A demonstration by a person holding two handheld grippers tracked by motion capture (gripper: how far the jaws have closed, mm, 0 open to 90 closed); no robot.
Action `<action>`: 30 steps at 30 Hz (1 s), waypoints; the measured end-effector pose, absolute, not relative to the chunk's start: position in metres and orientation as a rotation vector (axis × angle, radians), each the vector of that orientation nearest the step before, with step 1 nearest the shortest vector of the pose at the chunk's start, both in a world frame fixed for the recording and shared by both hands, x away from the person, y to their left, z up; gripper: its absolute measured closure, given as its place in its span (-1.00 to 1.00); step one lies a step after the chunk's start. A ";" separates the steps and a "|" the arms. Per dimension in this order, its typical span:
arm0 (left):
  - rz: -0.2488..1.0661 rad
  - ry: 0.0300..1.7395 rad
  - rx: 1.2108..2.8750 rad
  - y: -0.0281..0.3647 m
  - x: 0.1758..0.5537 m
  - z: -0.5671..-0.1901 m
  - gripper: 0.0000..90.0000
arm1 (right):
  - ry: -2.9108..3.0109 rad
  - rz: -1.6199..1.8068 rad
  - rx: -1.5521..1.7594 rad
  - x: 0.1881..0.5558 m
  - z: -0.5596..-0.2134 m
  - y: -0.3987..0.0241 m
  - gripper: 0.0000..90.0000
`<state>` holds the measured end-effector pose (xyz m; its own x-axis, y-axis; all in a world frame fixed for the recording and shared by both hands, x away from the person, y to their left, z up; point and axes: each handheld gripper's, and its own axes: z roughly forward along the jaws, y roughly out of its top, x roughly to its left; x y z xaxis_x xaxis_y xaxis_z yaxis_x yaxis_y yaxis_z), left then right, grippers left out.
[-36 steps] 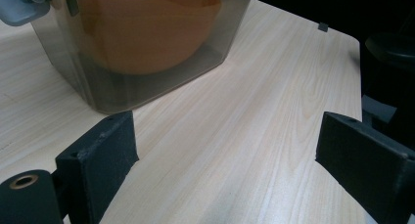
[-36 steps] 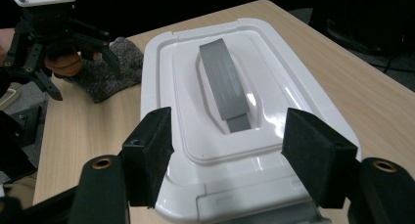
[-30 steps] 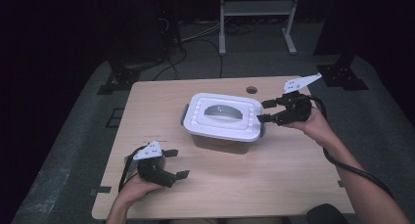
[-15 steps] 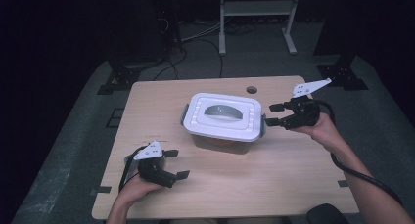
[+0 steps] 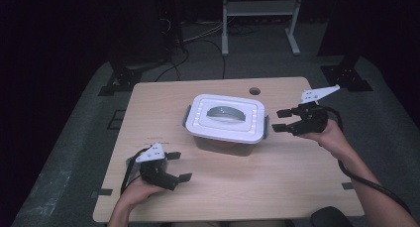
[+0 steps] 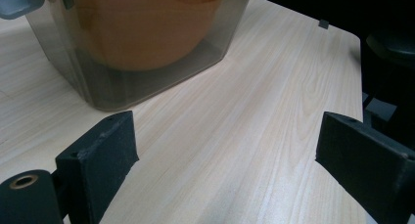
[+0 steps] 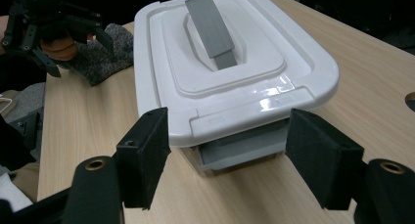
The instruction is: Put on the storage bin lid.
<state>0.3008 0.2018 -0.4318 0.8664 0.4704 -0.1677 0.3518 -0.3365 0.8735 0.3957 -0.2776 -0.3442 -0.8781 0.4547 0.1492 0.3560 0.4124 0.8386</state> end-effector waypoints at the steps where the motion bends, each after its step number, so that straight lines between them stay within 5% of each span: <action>1: 0.137 0.605 1.957 0.202 0.301 -0.432 -0.83 | 2.553 1.477 0.743 0.395 -0.345 -0.279 -0.31; 30: 0.134 0.604 1.961 0.201 0.300 -0.432 -0.83 | 2.544 1.479 0.872 0.381 -0.384 -0.307 -0.34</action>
